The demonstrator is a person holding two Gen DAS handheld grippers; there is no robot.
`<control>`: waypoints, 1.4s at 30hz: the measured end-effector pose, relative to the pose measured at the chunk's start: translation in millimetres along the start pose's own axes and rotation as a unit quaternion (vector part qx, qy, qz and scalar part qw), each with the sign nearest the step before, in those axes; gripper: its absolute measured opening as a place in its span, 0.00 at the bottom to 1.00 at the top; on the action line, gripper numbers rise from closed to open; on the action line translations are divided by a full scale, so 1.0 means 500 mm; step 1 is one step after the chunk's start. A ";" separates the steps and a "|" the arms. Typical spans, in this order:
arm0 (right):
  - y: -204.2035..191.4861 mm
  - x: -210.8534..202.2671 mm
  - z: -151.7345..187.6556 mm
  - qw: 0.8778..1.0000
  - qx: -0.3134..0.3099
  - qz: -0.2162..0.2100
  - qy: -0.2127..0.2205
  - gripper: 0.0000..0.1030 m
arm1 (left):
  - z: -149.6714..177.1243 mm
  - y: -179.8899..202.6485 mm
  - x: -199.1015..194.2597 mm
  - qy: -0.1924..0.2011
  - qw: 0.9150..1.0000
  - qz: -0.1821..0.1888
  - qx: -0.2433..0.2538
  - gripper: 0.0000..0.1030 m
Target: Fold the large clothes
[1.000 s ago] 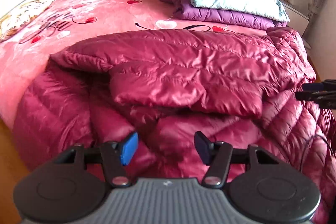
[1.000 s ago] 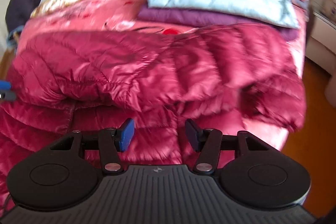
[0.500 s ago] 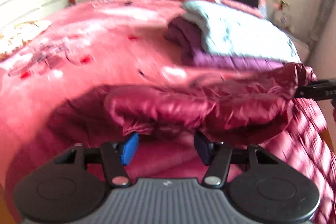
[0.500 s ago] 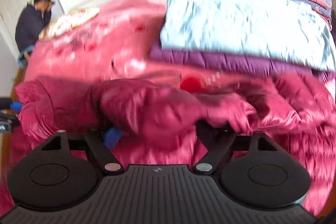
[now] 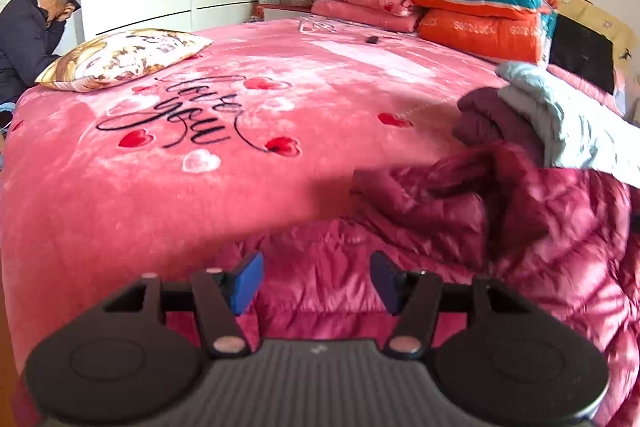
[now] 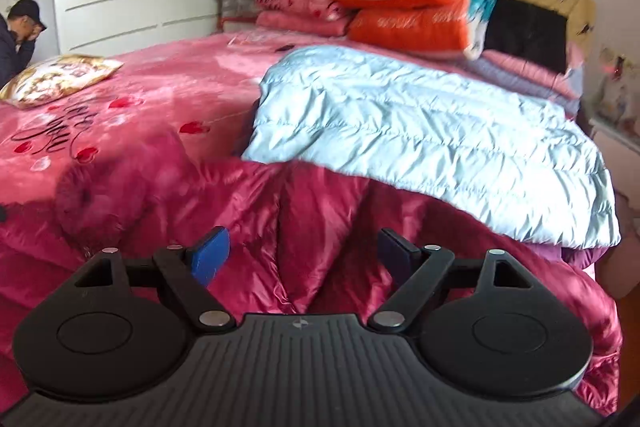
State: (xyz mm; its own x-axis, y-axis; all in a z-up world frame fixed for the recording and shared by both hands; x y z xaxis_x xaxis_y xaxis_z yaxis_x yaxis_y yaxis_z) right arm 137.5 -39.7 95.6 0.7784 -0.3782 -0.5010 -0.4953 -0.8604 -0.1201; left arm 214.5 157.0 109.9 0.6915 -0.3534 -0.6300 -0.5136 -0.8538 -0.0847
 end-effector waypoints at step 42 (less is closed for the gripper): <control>-0.029 -0.053 0.117 0.998 -0.024 -0.024 -0.043 1.00 | 0.073 0.098 -0.064 0.067 0.997 0.034 0.026 0.86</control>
State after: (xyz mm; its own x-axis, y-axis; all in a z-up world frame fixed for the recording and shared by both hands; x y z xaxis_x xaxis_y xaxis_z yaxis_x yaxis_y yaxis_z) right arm 101.4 2.6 60.6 0.7641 -0.3063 -0.5677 -0.4370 -0.8931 -0.1063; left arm 148.7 140.4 98.0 0.7135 -0.4608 -0.5279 -0.5855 -0.8059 -0.0879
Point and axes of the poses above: each gripper's, at about its wrist camera, not at the fingertips, and x roughly the way its jaws point, y to its right, z to its underside, the point moved 3 cm from there along x, roughly the way its jaws point, and after that the axes turned 12 degrees about x, right-handed, at the moved point
